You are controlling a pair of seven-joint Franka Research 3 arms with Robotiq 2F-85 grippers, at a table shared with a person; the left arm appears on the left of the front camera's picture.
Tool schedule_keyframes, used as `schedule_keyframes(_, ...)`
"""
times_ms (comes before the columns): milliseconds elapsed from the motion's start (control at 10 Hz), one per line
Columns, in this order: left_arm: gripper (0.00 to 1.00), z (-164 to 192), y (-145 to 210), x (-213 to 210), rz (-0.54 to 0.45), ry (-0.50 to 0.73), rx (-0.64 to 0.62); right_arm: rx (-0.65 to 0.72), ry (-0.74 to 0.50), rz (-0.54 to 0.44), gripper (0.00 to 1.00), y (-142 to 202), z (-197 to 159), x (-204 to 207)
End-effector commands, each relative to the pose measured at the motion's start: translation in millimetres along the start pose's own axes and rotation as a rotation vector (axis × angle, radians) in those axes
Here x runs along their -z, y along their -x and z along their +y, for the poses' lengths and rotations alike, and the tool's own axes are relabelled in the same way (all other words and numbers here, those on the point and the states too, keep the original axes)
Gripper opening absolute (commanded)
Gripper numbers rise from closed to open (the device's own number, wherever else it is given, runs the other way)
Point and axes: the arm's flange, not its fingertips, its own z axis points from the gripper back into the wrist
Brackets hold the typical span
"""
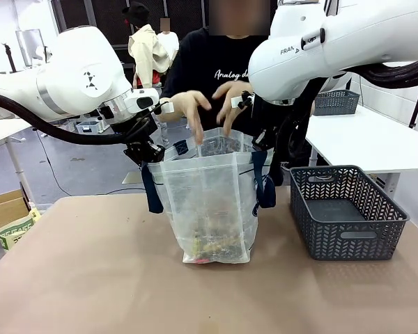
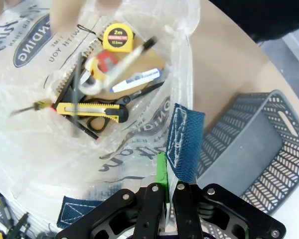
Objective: Transfer purchased items from the store into the shopping bag.
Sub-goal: Move the Reusable shopping bag to the right side of the table.
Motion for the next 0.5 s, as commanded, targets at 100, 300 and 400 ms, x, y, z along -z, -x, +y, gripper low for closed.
schedule_keyframes(100, 0.0, 0.6, 0.2, 0.1, 0.0, -0.001, 0.0, 0.001, 0.001, 0.0, 0.0, 0.6, -1.6, -0.4)
schedule_keyframes(300, 0.0, 0.6, 0.2, 0.1, 0.0, -0.001, 0.0, 0.001, 0.001, 0.0, 0.0, 0.6, -1.6, -0.4)
schedule_keyframes(400, 0.0, 0.6, 0.2, 0.1, 0.0, -0.001, 0.0, 0.001, 0.001, 0.0, 0.0, 0.6, -1.6, -0.4)
